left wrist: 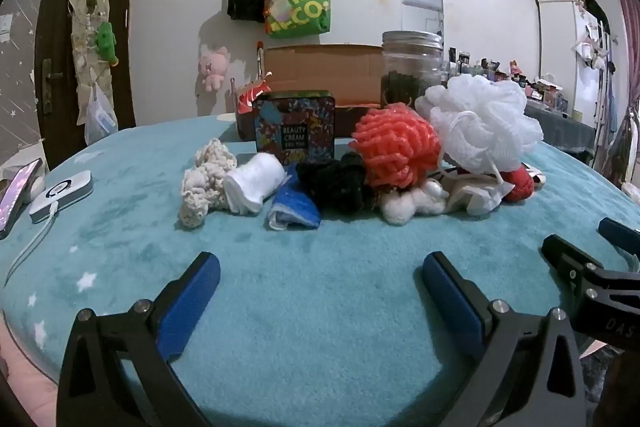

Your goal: Organize soft objects

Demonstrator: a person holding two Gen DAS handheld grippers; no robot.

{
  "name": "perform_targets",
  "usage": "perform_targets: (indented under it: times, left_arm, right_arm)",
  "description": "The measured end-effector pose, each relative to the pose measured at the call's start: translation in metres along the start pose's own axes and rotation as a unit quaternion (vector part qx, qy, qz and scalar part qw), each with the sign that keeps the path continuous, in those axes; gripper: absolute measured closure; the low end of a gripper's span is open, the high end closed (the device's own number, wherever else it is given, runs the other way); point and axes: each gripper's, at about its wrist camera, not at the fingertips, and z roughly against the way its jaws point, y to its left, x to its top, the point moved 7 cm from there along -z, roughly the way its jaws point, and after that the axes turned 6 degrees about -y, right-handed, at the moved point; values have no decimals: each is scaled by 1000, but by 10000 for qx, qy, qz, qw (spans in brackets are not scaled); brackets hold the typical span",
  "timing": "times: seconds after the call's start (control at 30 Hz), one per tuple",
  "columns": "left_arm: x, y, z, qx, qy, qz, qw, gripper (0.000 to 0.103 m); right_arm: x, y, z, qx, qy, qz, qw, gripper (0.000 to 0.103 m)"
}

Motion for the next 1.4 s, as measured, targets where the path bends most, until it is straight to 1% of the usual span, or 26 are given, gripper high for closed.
perform_targets:
  times: [0.07,0.33,1.4]
  left_arm:
    - [0,0,0,-9,11,0,10000,0]
    - [0,2,-5,-43,40,23,10000,0]
    - [1,4,-3,-49,84,31,9999,0]
  right_arm:
    - [-1,0,0,3,50,-9,10000,0]
    - [0,0,0,-5,14,9,10000,0]
    - [0,0,0,-2,16,10,10000,0]
